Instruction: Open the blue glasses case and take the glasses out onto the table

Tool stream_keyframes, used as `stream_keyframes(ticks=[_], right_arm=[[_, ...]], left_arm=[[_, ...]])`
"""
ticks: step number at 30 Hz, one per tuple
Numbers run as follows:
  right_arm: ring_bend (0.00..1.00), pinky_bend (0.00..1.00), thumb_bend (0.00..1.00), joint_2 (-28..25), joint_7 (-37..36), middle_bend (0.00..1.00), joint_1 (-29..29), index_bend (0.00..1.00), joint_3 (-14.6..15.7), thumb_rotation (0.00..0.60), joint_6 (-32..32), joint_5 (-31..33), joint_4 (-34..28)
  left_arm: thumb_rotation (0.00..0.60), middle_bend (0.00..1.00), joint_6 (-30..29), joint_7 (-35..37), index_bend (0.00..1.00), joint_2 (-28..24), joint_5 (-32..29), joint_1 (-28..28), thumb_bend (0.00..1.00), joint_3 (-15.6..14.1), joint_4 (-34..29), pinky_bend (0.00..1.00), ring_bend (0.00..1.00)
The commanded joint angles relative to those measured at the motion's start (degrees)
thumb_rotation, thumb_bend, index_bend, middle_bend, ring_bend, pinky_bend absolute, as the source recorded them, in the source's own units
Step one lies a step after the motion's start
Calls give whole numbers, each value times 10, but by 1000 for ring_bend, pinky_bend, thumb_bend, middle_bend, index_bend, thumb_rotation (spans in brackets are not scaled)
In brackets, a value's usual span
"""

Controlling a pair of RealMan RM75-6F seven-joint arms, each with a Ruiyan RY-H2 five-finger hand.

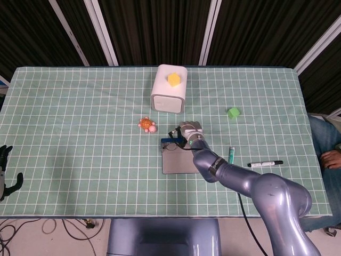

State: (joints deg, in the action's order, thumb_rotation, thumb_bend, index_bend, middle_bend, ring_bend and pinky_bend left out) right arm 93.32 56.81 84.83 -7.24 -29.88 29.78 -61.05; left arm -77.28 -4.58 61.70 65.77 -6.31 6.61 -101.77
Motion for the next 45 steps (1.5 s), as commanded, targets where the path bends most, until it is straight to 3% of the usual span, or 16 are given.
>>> stream_keyframes(ticks=[1,24,45], right_arm=[[308,214,456,0,0,401,0,471,1,600,1,1,1],[332,214,469,-3,-23,450,-1,520,1,600,10,-19,1],[332,214,469,-37,-102,443,-16,530,-6,600,-3,-109,-51]], left_arm=[[600,0,0,0,29,0,-1,0,464,0,0,0,0],[600,0,1,2,29,-1,-3,0,464,1,-2,0,0],[600,0,2,-2,29,-2,-8,-1,464,1,-4,0,0]])
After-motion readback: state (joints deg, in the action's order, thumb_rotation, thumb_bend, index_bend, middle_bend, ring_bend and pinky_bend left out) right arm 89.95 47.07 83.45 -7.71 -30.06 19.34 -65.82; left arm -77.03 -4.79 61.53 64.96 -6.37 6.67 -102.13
